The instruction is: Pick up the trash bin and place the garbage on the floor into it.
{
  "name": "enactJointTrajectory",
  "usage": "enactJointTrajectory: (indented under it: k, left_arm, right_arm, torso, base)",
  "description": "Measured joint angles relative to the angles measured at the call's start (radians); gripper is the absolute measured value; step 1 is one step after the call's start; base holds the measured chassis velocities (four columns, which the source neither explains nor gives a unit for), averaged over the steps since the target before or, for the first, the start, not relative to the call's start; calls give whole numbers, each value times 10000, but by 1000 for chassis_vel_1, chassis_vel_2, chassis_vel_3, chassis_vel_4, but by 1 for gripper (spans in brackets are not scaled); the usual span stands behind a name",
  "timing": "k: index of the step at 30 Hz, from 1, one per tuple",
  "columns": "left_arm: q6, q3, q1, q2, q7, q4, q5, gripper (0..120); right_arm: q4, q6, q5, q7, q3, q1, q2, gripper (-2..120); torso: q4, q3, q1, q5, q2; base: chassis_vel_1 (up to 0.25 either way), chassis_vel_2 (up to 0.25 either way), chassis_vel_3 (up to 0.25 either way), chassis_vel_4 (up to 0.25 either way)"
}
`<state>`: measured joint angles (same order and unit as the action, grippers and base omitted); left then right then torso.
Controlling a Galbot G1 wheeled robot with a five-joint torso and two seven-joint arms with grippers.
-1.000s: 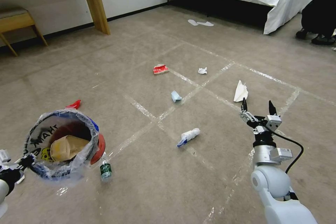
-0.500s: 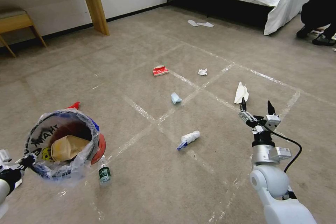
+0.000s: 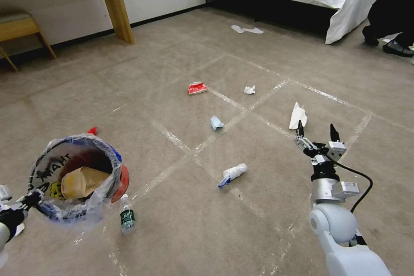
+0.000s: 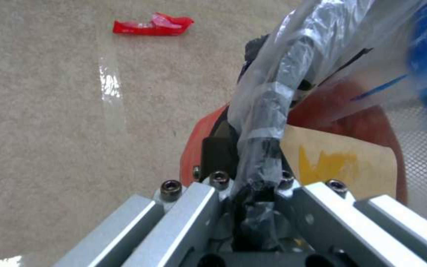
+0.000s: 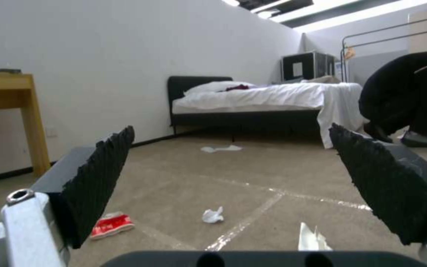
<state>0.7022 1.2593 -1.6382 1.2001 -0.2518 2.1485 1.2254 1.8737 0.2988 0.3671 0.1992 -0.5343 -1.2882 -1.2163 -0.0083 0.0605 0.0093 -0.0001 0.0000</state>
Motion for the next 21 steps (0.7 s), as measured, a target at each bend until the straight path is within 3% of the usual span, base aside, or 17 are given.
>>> enactJointTrajectory:
  k: [7, 9, 10, 11, 12, 14, 15, 18, 19, 21]
  left_arm:
    - [-10, 5, -8, 15, 18, 8, -12, 0]
    - [-12, -14, 24, 15, 6, 8, -22, 0]
    - [-12, -14, 24, 15, 6, 8, -22, 0]
    - [-11, -37, 38, 25, 0, 8, -32, 0]
    - [-11, -37, 38, 25, 0, 8, -32, 0]
    - [-11, -93, 52, 100, -17, 9, -92, 0]
    - [-11, -93, 52, 100, -17, 9, -92, 0]
    - [-16, -113, 34, 188, -21, 38, -172, 0]
    - [-16, -113, 34, 188, -21, 38, -172, 0]
    - [-30, -98, -25, 235, -22, 84, -200, 0]
  right_arm:
    - [158, -596, 166, 471, 269, 107, 217, 100]
    - [448, -2074, 923, 1826, 969, 417, 828, 100]
    - [448, -2074, 923, 1826, 969, 417, 828, 100]
    - [625, -3218, 1655, 2767, 1476, 652, 1129, 100]
    - [625, -3218, 1655, 2767, 1476, 652, 1129, 100]
    - [691, -5476, 3713, 4770, 2869, 1488, 1527, 100]
    - [691, -5476, 3713, 4770, 2869, 1488, 1527, 100]
    - [300, -6952, 6354, 6615, 4118, 2414, 1199, 100]
    - [300, -6952, 6354, 6615, 4118, 2414, 1199, 100]
    - [-492, -7479, 7871, 7542, 4892, 3161, 404, 100]
  torso:
    - [0, 2, 1, 1, -1]
    - [-2, 1, 0, -1, 0]
    - [-2, 1, 0, -1, 0]
    - [-1, 0, 0, 1, 0]
    - [-1, 0, 0, 1, 0]
    - [-1, 0, 0, -4, 0]
    - [-1, 0, 0, -4, 0]
    - [1, 1, 0, -1, -1]
    - [1, 1, 0, -1, -1]
    - [0, 1, 0, 2, -1]
  base:
    - [-62, 78, 60, -71]
    - [0, 0, 0, 0]
    - [0, 0, 0, 0]
    - [0, 0, 0, 0]
    - [0, 0, 0, 0]
    - [0, 0, 0, 0]
    - [0, 0, 0, 0]
    - [0, 0, 0, 0]
    - [0, 0, 0, 0]
    - [0, 0, 0, 0]
